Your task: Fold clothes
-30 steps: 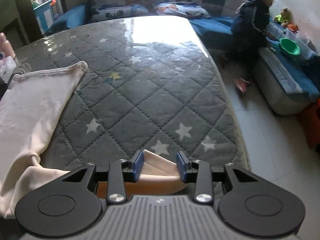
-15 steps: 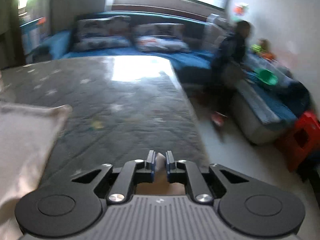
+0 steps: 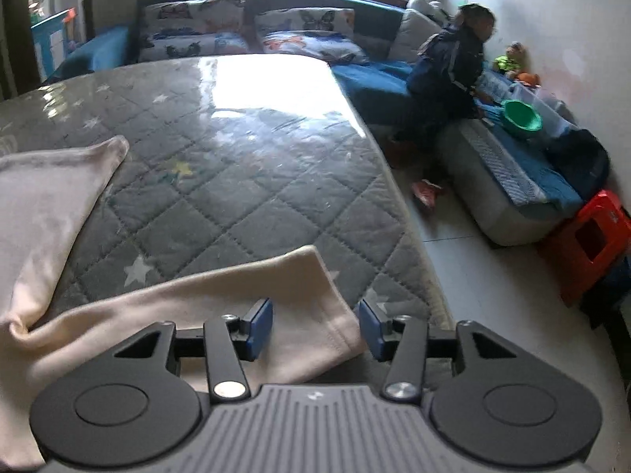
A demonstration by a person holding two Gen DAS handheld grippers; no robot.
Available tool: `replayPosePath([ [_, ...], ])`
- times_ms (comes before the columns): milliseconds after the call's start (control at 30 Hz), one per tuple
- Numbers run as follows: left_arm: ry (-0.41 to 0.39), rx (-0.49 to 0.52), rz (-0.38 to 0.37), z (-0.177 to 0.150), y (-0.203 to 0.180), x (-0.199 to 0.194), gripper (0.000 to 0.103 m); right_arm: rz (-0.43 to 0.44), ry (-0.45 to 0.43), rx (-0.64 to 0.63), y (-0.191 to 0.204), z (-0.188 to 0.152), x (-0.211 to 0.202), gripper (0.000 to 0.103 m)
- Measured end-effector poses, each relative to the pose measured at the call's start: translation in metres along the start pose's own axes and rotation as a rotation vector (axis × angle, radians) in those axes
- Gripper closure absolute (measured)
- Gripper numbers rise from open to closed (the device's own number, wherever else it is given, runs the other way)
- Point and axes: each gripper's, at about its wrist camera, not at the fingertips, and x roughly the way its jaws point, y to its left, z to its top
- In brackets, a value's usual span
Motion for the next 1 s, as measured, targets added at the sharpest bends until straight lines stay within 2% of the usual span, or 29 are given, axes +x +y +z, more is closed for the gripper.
replayPosePath([
  [167,-0.081,-0.088,0.260,0.022,0.062,-0.019,0.051,0.023,-0.050,-0.005,0.012,0.006,-0.017,0.053],
  [233,-0.073,-0.129,0.349,0.030,0.089,-0.015,0.051,0.063,-0.054,-0.019,0.021,0.006,-0.023,0.053],
  [300,-0.059,-0.148,0.403,0.032,0.110,-0.009,0.051,0.099,-0.052,-0.052,0.034,0.005,-0.027,0.045],
  [400,-0.022,-0.163,0.431,0.034,0.129,0.004,0.051,0.141,-0.045,-0.100,0.055,0.002,-0.030,0.044],
  [633,0.015,-0.186,0.449,0.038,0.141,0.030,0.054,0.194,-0.004,-0.151,0.083,-0.004,-0.025,0.044],
  [667,0.021,-0.200,0.450,0.038,0.145,0.032,0.060,0.193,-0.003,-0.157,0.085,-0.005,-0.025,0.044],
  [767,0.037,-0.220,0.452,0.035,0.157,0.036,0.091,0.195,-0.002,-0.154,0.086,-0.006,-0.025,0.044],
  [800,0.030,-0.230,0.457,0.034,0.160,0.034,0.095,0.192,-0.002,-0.152,0.086,-0.006,-0.025,0.044],
  [900,-0.019,-0.281,0.470,0.034,0.170,0.015,0.098,0.186,-0.002,-0.144,0.084,-0.006,-0.024,0.044],
  [1000,-0.090,-0.339,0.514,0.031,0.183,-0.021,0.099,0.180,-0.009,-0.151,0.084,-0.006,-0.027,0.043],
])
